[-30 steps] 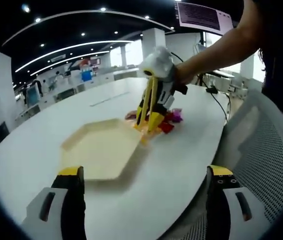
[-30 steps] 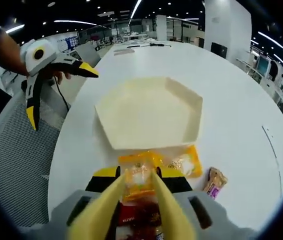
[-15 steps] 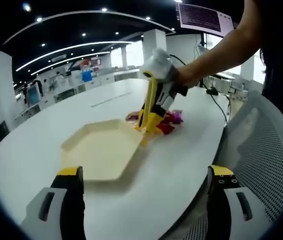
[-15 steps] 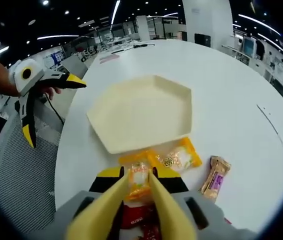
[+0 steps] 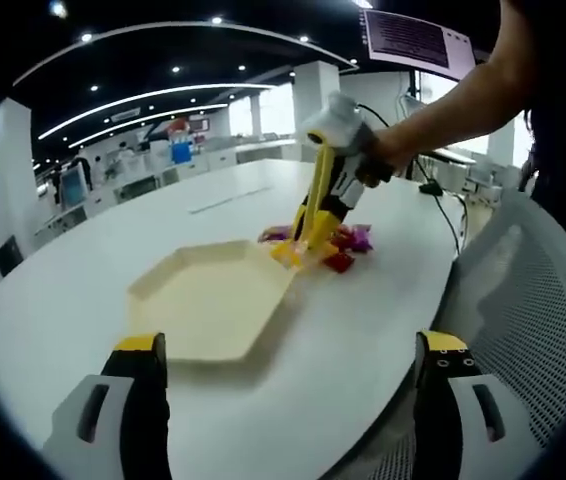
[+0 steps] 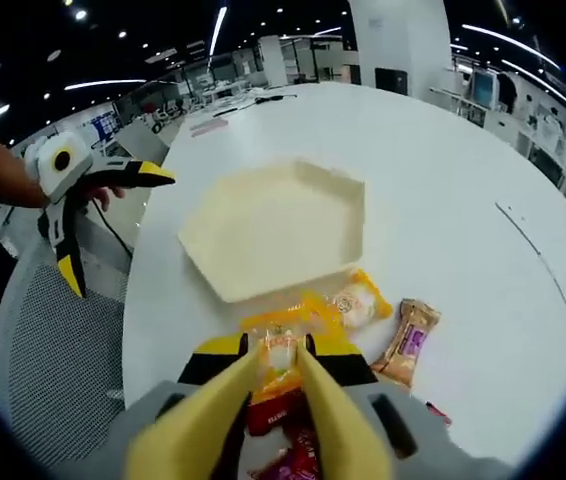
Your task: Place the target food into the container with the food tongs after gripping and lifting it, then release it inside without dropping or visibly crushing the food.
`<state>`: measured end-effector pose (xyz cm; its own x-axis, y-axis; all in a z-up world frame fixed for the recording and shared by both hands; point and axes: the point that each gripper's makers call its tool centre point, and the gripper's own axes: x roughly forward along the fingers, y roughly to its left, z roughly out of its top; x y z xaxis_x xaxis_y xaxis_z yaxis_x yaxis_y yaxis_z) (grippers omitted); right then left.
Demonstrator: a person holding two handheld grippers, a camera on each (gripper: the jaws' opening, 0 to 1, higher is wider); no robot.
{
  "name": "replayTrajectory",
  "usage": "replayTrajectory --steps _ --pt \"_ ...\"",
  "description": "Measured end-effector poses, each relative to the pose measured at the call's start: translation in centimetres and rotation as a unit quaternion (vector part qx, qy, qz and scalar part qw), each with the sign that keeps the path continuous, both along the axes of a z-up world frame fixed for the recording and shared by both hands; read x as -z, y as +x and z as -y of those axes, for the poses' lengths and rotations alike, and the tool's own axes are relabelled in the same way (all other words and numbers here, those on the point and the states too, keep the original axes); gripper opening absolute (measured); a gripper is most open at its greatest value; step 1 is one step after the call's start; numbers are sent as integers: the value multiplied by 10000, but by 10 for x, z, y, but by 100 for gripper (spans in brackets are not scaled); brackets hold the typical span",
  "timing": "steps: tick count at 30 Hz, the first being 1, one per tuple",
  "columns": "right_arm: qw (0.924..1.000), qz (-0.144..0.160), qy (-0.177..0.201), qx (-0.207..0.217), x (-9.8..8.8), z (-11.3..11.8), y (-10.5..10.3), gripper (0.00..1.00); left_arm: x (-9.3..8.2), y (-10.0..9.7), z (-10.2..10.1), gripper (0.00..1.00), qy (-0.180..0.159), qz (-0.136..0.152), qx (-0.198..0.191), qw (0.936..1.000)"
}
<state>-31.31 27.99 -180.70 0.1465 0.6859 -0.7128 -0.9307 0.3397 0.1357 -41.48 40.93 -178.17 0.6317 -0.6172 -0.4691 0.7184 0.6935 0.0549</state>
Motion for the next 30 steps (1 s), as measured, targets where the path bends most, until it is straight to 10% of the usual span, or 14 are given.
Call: replayTrajectory --steps 30 --pt "9987 379 195 286 -70 -12 35 22 -3 -7 7 99 -261 -209 25 9994"
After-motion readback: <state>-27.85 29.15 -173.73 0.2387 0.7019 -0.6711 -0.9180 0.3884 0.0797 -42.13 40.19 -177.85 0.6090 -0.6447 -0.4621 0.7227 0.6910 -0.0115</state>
